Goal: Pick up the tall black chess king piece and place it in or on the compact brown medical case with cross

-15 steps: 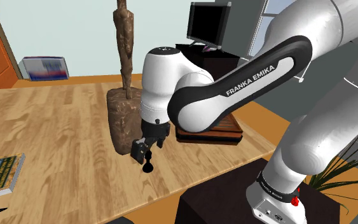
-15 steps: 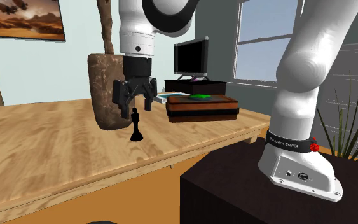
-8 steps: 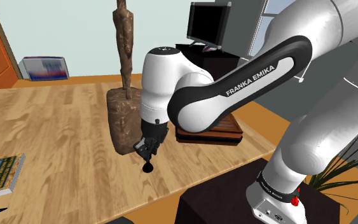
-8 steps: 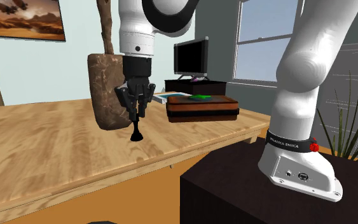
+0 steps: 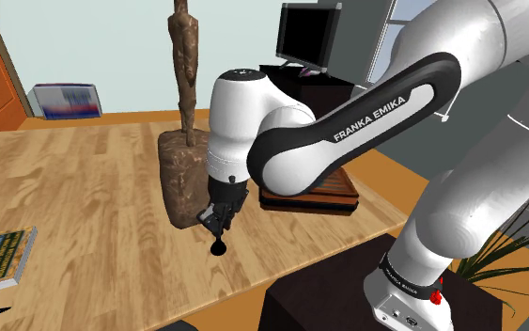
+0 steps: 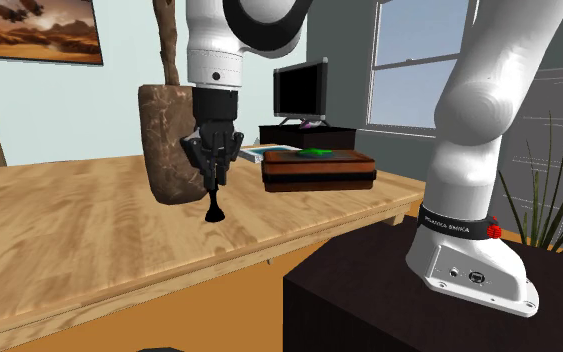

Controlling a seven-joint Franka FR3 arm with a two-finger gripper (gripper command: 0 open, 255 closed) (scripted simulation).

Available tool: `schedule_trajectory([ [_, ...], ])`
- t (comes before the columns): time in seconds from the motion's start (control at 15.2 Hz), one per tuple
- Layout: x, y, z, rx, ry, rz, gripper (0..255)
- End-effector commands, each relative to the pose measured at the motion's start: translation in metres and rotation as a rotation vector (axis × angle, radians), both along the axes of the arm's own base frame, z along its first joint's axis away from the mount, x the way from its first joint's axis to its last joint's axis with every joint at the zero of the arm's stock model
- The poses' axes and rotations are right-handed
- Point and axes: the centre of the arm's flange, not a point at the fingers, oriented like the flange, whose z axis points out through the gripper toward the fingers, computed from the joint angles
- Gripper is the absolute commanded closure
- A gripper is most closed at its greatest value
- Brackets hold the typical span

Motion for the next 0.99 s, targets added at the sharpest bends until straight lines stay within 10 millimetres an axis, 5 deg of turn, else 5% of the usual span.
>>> schedule_trajectory([
  [0.0, -0.001, -0.001, 0.004, -0.002, 0.004, 0.0, 255],
  [0.92, -0.001, -0.001, 0.078, -0.002, 0.004, 0.0, 255],
])
